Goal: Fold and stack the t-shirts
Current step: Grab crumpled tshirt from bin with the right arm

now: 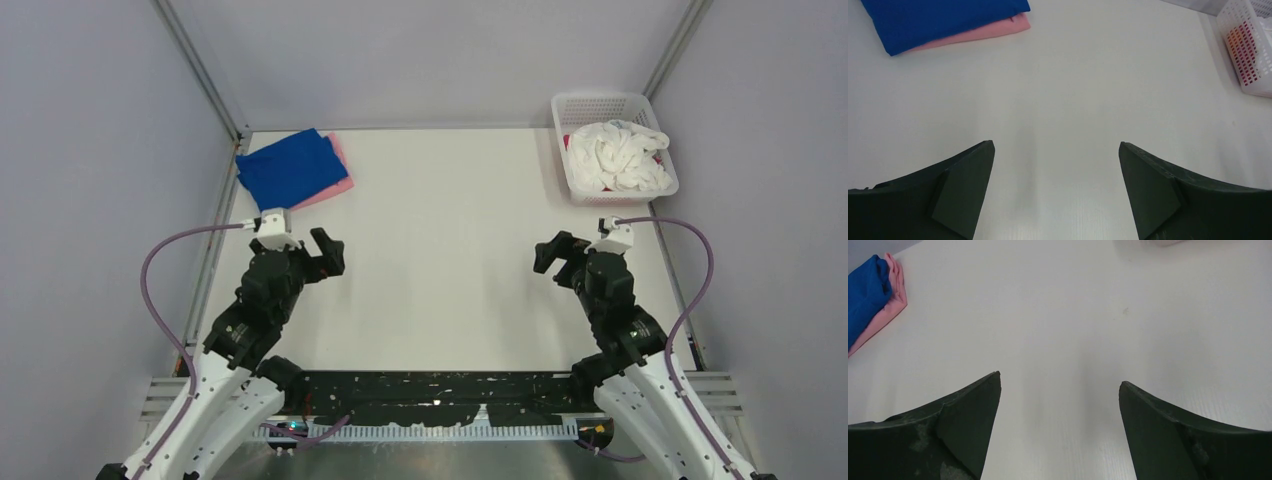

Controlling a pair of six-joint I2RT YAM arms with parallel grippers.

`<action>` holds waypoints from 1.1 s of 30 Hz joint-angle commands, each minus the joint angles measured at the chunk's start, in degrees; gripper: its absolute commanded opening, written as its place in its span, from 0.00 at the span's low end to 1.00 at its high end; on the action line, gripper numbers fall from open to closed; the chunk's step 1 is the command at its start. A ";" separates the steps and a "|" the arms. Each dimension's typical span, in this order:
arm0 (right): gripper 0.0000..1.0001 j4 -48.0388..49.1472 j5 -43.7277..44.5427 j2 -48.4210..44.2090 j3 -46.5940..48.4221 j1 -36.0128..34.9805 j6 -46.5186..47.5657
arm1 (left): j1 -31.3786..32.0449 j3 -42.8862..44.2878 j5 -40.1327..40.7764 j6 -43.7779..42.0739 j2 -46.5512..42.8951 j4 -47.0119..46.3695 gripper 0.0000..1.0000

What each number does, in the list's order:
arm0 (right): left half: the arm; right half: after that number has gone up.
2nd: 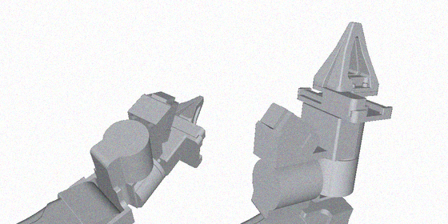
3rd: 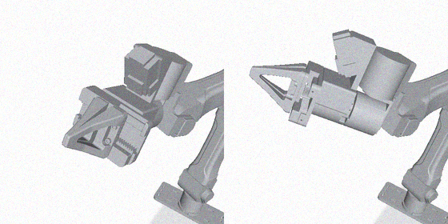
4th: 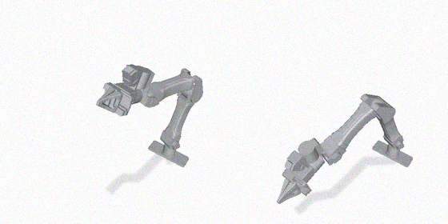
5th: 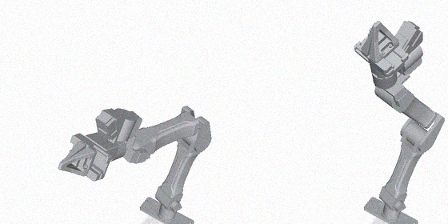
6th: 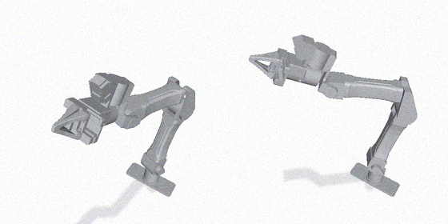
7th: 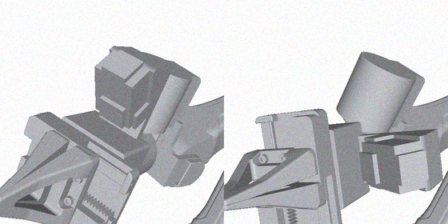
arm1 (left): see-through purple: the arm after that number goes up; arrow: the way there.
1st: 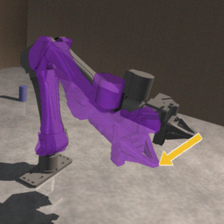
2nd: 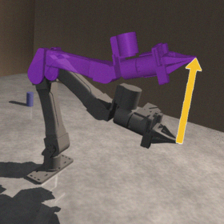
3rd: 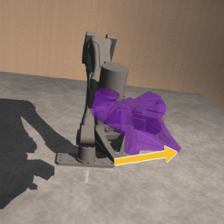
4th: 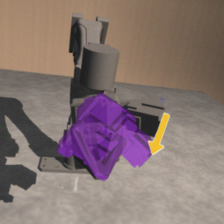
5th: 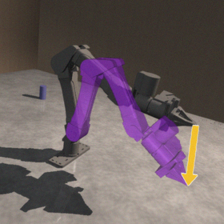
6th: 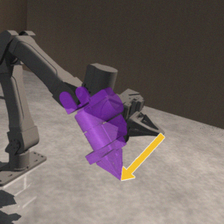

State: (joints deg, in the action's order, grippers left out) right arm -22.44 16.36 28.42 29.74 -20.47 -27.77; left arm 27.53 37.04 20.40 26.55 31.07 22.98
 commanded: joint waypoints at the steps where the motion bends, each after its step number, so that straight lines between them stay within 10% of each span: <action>1: 0.95 3.76 3.51 1.49 2.82 0.08 -0.33 | -0.02 0.53 -0.44 0.23 0.96 -1.79 1.00; 11: 0.95 6.00 12.95 20.23 18.91 3.08 5.93 | -0.02 -1.09 -1.12 0.69 2.04 -5.43 1.00; 33: 0.92 -10.49 -7.55 89.57 84.04 31.74 20.74 | -0.11 3.78 -8.22 -1.13 21.20 -15.05 1.00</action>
State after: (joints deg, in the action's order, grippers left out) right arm -29.28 14.39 110.98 104.07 10.41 -11.90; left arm 27.53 37.63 13.61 26.48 50.22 13.23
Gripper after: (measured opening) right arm 0.941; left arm 0.996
